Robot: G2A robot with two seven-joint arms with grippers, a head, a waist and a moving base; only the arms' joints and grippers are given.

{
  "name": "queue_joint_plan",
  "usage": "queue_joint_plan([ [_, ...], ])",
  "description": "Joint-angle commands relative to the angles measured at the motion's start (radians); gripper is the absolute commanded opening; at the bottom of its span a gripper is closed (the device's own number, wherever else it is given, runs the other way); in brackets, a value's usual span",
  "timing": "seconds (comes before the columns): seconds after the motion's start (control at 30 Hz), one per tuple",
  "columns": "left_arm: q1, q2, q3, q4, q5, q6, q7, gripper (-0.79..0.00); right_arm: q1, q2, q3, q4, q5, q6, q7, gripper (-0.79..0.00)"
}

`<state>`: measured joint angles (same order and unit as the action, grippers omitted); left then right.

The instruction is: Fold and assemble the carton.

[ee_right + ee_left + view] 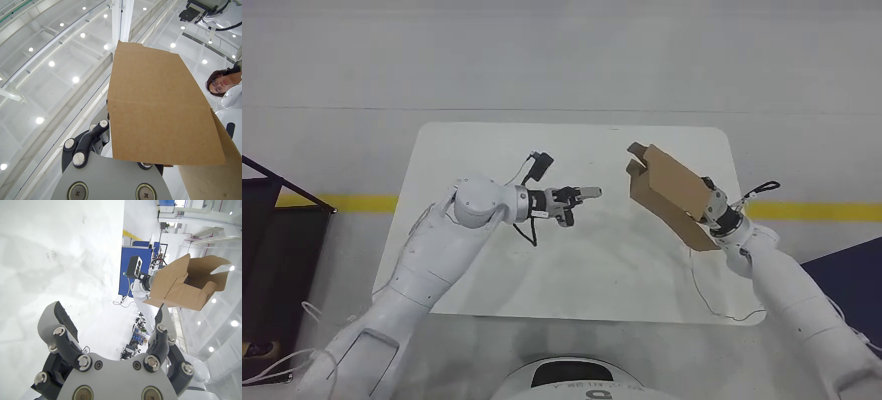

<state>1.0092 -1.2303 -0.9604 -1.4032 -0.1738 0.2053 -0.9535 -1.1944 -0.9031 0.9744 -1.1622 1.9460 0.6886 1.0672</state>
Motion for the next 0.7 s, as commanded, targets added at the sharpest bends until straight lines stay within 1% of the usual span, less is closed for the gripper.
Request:
queue_joint_plan([
  [0.0, -0.009, -0.004, 0.018, -0.018, 0.0, -0.007, -0.008, 0.0, -0.01, -0.002, 0.009, -0.01, -0.003, -0.002, -0.006, -0.785],
  [0.13, -0.013, -0.012, 0.033, -0.044, -0.043, -0.03, -0.003, 0.0, -0.033, -0.004, 0.03, -0.025, -0.009, 0.0, -0.012, -0.785],
  [0.23, -0.015, -0.018, 0.049, -0.046, -0.053, -0.042, 0.019, 0.0, -0.046, -0.006, 0.047, -0.029, -0.008, 0.003, -0.018, -0.785],
  [0.37, -0.026, -0.032, 0.077, -0.027, -0.074, -0.057, 0.071, 0.0, -0.065, -0.008, 0.069, -0.041, -0.015, 0.005, -0.02, -0.785],
  [0.53, -0.052, -0.051, 0.107, 0.005, -0.117, -0.086, 0.107, 0.0, -0.086, -0.009, 0.1, -0.056, -0.038, 0.013, -0.023, -0.785],
  [0.67, -0.074, -0.062, 0.123, 0.031, -0.137, -0.102, 0.119, -0.086, -0.098, -0.01, 0.119, -0.069, -0.056, 0.022, -0.027, -0.785],
])
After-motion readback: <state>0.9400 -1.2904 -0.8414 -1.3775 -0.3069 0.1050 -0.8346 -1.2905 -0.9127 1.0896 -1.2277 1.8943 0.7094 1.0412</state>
